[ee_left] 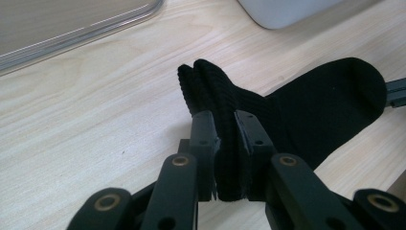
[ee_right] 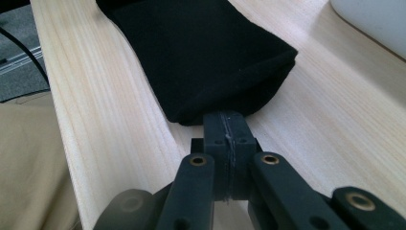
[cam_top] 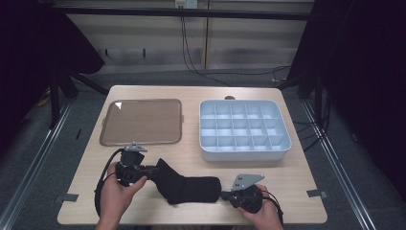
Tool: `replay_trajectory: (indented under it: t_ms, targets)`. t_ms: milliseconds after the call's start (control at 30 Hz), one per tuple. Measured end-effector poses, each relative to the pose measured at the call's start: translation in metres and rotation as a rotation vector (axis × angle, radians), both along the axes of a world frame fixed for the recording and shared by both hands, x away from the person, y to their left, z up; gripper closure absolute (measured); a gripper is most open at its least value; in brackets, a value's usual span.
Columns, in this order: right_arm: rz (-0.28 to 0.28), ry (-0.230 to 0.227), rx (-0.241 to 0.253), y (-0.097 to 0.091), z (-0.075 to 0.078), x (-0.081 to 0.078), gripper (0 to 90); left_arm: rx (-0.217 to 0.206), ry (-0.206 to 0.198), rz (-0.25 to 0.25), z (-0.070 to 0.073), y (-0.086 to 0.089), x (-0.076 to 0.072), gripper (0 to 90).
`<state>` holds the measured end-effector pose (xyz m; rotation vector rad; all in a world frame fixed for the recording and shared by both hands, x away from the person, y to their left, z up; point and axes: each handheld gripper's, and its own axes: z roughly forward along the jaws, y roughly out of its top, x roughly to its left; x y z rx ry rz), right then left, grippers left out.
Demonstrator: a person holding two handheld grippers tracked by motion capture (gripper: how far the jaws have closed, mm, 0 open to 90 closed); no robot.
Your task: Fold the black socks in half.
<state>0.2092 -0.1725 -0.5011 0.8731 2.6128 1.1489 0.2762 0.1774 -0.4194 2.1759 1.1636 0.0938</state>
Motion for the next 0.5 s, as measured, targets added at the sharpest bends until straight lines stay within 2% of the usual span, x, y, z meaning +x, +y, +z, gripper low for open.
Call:
replay_trajectory:
  t_ms: [500]
  targets:
    - [-0.002,0.003,0.002,0.003,0.000,0.000,89.7,0.011,0.002,-0.049,0.016,-0.021,0.001,78.9]
